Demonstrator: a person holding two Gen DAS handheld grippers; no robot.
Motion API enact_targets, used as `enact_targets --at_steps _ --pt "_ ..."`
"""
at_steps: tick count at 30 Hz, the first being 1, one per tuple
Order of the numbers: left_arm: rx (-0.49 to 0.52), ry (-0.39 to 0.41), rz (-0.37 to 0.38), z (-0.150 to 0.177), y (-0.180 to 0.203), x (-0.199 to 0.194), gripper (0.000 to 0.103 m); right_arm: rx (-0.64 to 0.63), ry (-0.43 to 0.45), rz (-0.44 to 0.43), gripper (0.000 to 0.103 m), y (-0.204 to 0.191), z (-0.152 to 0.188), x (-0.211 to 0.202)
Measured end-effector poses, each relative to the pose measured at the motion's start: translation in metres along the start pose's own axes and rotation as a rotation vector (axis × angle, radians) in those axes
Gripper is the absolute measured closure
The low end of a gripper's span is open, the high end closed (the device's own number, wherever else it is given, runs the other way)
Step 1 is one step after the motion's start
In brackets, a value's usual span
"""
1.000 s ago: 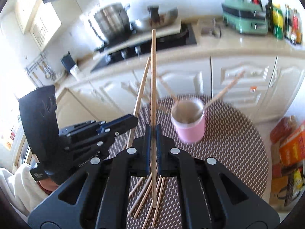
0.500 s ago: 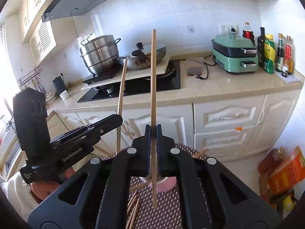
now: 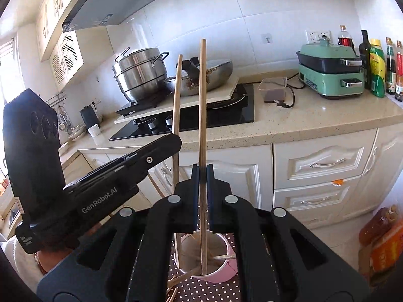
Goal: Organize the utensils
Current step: 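Lift both held chopsticks upright and lower them into the pink cup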
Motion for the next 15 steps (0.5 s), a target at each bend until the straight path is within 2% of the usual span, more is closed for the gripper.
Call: enact_targets --at_steps 8,15 --pt "0.03 -0.015 -0.018 0.012 0.007 0.001 0.098 -0.003 -0.034 -0.043 0.097 0.006 0.011 0.009" --pt "0.067 -0.032 -0.024 0.023 0.013 -0.002 0.098 -0.008 -0.063 -0.03 0.097 0.013 0.024 0.01"
Point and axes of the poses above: each gripper's, at about its wrist camera, not at the fingertips, and x roughly the way its jaws point, y to its right, z to its underside, the point moved 1 cm from there along x, roughly the way its jaws point, and after that the axes turned 15 degrees about x, right-handed, at the moved point
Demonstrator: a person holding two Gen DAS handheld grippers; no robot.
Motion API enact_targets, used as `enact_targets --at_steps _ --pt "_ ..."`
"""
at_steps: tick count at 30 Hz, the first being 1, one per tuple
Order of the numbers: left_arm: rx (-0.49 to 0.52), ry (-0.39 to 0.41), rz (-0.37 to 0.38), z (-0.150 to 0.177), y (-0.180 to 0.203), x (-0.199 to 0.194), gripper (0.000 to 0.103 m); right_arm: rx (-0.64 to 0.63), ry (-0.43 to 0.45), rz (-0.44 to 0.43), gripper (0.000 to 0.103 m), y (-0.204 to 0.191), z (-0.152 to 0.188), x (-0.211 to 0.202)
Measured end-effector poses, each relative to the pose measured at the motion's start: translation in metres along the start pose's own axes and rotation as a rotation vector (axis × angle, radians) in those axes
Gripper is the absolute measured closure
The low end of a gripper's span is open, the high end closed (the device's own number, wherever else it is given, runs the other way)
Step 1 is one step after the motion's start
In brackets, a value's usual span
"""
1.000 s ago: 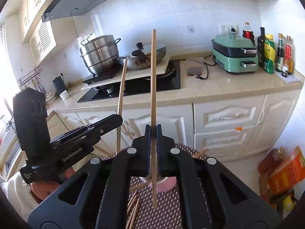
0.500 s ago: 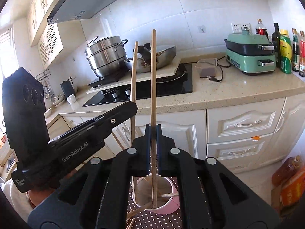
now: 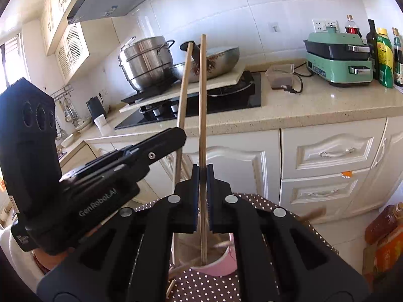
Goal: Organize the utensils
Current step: 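Lift both held chopsticks upright and lower them into the pink cup, then open the left tool releasing its chopstick while the right tool releases its own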
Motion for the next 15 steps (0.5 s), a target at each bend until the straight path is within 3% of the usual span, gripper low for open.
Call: enact_targets --at_steps 15 --pt "-0.003 -0.084 0.03 0.02 -0.001 -0.015 0.098 0.011 -0.051 0.037 0.097 0.001 0.018 -0.01"
Point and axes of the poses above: each gripper's, at about its wrist camera, not at the fingertips, and x roughly the way its jaws point, y to its right, z to its underside, the point moved 1 cm from there along x, roughly the way its jaws point, and after that the axes turned 15 degrees about x, right-handed, at the moved point
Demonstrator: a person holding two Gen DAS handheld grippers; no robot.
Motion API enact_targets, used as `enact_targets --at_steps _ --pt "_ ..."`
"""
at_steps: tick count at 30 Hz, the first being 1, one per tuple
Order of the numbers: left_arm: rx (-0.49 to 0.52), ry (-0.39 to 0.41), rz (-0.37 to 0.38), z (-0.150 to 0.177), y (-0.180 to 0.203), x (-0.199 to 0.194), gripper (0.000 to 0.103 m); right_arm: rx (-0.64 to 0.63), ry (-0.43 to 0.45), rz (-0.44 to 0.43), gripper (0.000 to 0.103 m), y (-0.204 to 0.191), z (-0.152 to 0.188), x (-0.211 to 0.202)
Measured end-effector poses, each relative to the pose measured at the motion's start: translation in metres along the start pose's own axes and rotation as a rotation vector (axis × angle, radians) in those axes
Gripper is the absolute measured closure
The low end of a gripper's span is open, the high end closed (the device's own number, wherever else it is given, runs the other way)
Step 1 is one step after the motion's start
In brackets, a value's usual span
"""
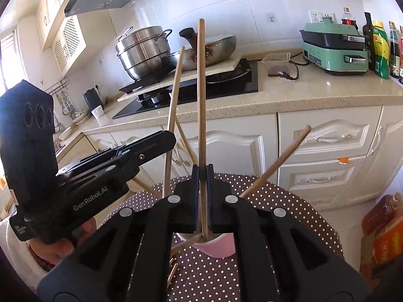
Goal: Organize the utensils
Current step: 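Open the left tool releasing its chopstick while the right tool releases its own, then move both open tools back down toward the chopsticks on the table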
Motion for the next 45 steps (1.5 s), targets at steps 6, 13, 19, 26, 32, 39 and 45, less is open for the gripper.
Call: enact_targets --at_steps 6,13,19,26,32,39,45 --pt "-0.007 -0.025 0.008 0.004 -0.002 -0.007 0.096 0.005 -0.013 0.017 0.097 -0.001 0.005 -0.001" --pt "-0.018 -0.041 0.013 0.007 -0.004 -0.015 0.082 -0.007 -0.033 0.041 0.097 -0.006 0.012 0.001" --pt "-0.049 -0.061 0.006 0.015 -0.013 -0.021 0.082 -0.007 -0.064 0.068 0.097 -0.005 0.021 0.005" --pt "-0.137 -0.095 0.007 0.028 -0.034 -0.035 0.077 0.013 -0.112 0.109 0.096 0.0 0.03 0.013" --pt "-0.151 -0.129 -0.003 0.038 -0.046 -0.051 0.077 0.023 -0.13 0.142 0.091 -0.004 0.03 0.011" --pt "-0.143 -0.119 0.003 0.039 -0.05 -0.076 0.074 0.029 -0.093 0.148 0.063 -0.011 0.026 -0.005" --pt "-0.137 -0.199 -0.004 0.061 -0.065 -0.089 0.074 0.025 -0.066 0.176 0.062 -0.016 0.027 -0.032"
Point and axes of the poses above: each gripper's, at about its wrist camera, not at the fingertips, and x roughly the way its jaws point, y to its right, z to its underside, the point moved 1 cm from there along x, roughly the way its jaws point, and after that the axes turned 15 degrees about x, right-handed, at the moved point
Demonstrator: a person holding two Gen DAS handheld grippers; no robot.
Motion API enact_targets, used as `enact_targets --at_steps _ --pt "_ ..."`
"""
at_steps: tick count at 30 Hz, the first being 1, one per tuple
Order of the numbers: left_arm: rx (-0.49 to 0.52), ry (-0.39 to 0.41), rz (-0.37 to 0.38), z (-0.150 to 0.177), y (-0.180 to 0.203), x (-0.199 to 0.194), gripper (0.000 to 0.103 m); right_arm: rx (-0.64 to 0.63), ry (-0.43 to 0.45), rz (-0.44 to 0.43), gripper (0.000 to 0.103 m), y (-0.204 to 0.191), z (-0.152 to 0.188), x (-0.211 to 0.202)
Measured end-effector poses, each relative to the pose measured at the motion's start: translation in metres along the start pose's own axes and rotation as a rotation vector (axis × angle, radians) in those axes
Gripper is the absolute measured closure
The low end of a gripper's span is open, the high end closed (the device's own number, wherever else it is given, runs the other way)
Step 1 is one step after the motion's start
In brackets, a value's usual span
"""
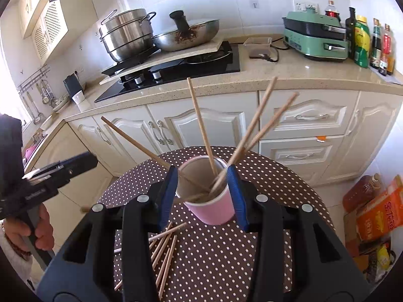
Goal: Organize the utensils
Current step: 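Move both open tools back down toward the chopsticks on the table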
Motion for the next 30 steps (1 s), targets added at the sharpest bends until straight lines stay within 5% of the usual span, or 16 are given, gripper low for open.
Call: enact_targets --at_steps 7,15,30 --pt "-0.023 -0.259 0.075 0.048 -0.02 0.022 0.074 0.091 -0.041 0.058 0.061 0.019 0.023 -0.016" --pt "0.068 -0.485 0.107 0.093 -0.008 0.057 0.074 0.159 -0.22 0.108 0.062 0.022 0.085 0.004" --pt "0.252 -0.643 0.119 0.105 0.024 0.103 0.074 0.17 -0.569 0.16 0.07 0.0 0.154 0.065"
Point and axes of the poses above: each gripper's, at about its wrist camera, not at the fingertips, and x roughly the way its jaws point, y to its right, z to its underside, the point moved 1 cm from there along x, roughly the way its jaws point, and after that the axes turned 15 degrees about x, right-handed, at the moved point
